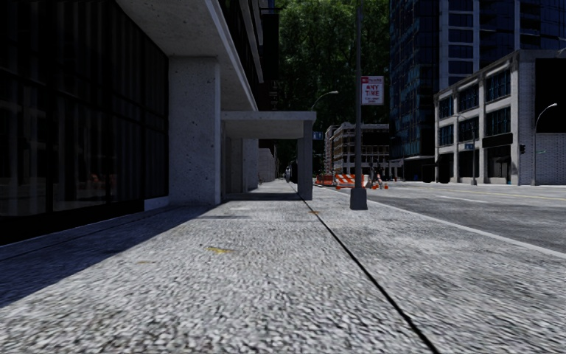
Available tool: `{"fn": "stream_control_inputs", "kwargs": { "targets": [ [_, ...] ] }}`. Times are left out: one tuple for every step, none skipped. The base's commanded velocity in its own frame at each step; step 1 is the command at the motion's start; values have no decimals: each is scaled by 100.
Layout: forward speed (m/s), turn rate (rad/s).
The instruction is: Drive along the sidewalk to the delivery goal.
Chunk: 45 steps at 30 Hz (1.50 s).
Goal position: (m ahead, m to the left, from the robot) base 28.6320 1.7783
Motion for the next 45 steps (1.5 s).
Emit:
{"fn": "stream_control_inputs", "kwargs": {
  "targets": [
    [200,0],
    [200,0],
    [200,0],
    [200,0],
    [200,0],
    [200,0],
    [200,0],
    [200,6],
    [200,14],
    [200,14],
    [200,16],
    [200,18],
    [200,18],
    [200,18],
    [200,19],
    [200,15],
    [200,0],
    [200,0],
    [200,0],
    [200,0],
    [200,0],
    [200,0],
    [200,0],
    [200,0],
    [200,0],
    [200,0],
    [200,0],
    [200,0],
    [200,0],
    [200,0],
    [200,0],
    [200,0],
    [200,0],
    [200,0],
    [200,0],
    [200,0],
    [200,0],
    [200,0],
    [200,0],
    [200,0],
    [200,0],
    [200,0],
    [200,0],
    [200,0],
    [200,0]
  ]
}}
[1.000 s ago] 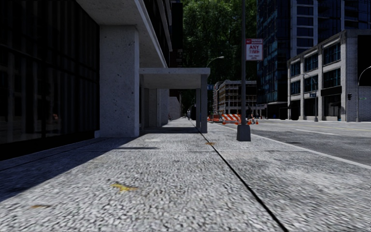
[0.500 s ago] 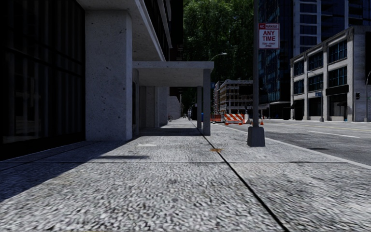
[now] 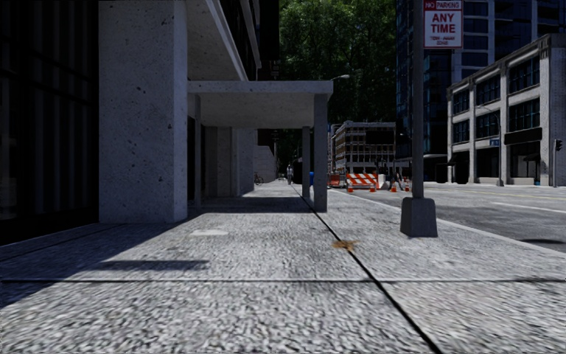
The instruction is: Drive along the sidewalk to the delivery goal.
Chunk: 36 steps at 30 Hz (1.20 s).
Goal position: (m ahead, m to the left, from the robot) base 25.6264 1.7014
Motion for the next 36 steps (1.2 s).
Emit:
{"fn": "stream_control_inputs", "kwargs": {
  "targets": [
    [200,0],
    [200,0],
    [200,0],
    [200,0],
    [200,0],
    [200,0],
    [200,0],
    [200,0],
    [200,0],
    [200,0],
    [200,0],
    [200,0],
    [200,0],
    [200,0],
    [200,0],
    [200,0],
    [200,0],
    [200,0],
    [200,0],
    [200,0],
    [200,0],
    [200,0],
    [200,0],
    [200,0],
    [200,0],
    [200,0],
    [200,0],
    [200,0],
    [200,0],
    [200,0],
    [200,0],
    [200,0],
    [200,0],
    [200,0],
    [200,0],
    [200,0]
  ]
}}
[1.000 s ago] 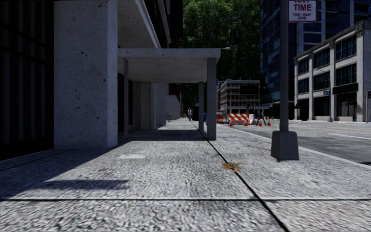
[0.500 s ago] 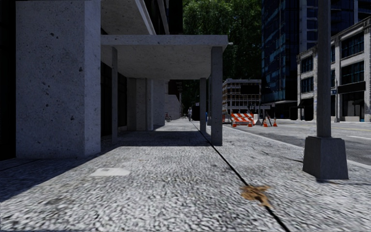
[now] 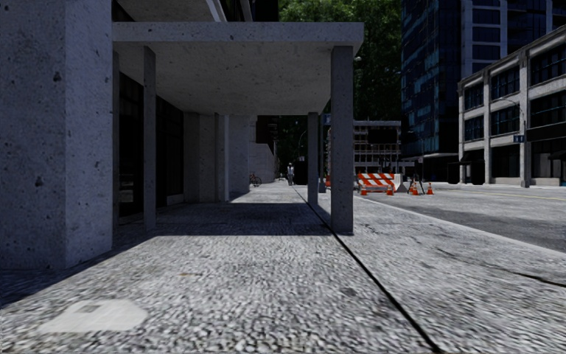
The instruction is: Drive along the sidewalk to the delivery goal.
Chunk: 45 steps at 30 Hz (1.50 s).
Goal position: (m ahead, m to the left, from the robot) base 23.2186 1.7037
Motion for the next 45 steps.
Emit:
{"fn": "stream_control_inputs", "kwargs": {
  "targets": [
    [200,0],
    [200,0],
    [200,0],
    [200,0],
    [200,0],
    [200,0],
    [200,0],
    [200,0],
    [200,0],
    [200,0],
    [200,0],
    [200,0],
    [200,0],
    [200,0],
    [200,0],
    [200,0],
    [200,0],
    [200,0],
    [200,0],
    [200,0],
    [200,0],
    [200,0],
    [200,0],
    [200,0],
    [200,0],
    [200,0],
    [200,0],
    [200,0],
    [200,0],
    [200,0],
    [200,0],
    [200,0],
    [200,0],
    [200,0],
    [200,0],
    [200,0],
    [200,0],
    [200,0],
    [200,0],
    [200,0],
    [200,0],
    [200,0],
    [200,0],
    [200,0],
    [200,0]
  ]
}}
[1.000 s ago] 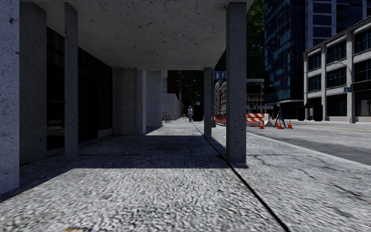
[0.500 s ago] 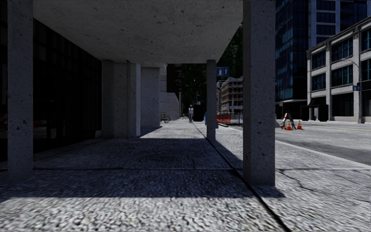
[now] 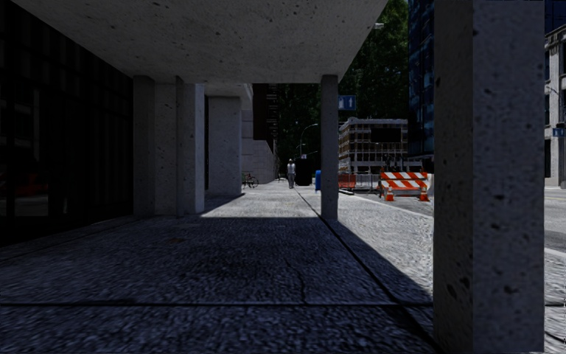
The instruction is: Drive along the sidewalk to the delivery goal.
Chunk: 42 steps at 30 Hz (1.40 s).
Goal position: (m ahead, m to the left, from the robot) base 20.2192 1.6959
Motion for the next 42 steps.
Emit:
{"fn": "stream_control_inputs", "kwargs": {
  "targets": [
    [200,0],
    [200,0],
    [200,0],
    [200,0],
    [200,0],
    [200,0],
    [200,0],
    [200,0],
    [200,0],
    [200,0],
    [200,0],
    [200,2],
    [200,12],
    [200,12],
    [200,16],
    [200,21],
    [200,22],
    [200,22],
    [200,22],
    [200,23],
    [200,23],
    [200,23],
    [200,23],
    [200,23],
    [200,23],
    [200,23],
    [200,23],
    [200,23],
    [200,23],
    [200,23],
    [200,23],
    [200,23],
    [200,23],
    [200,23],
    [200,23],
    [200,23],
    [200,23],
    [200,23],
    [200,23],
    [200,23],
    [200,23],
    [200,23]
  ]
}}
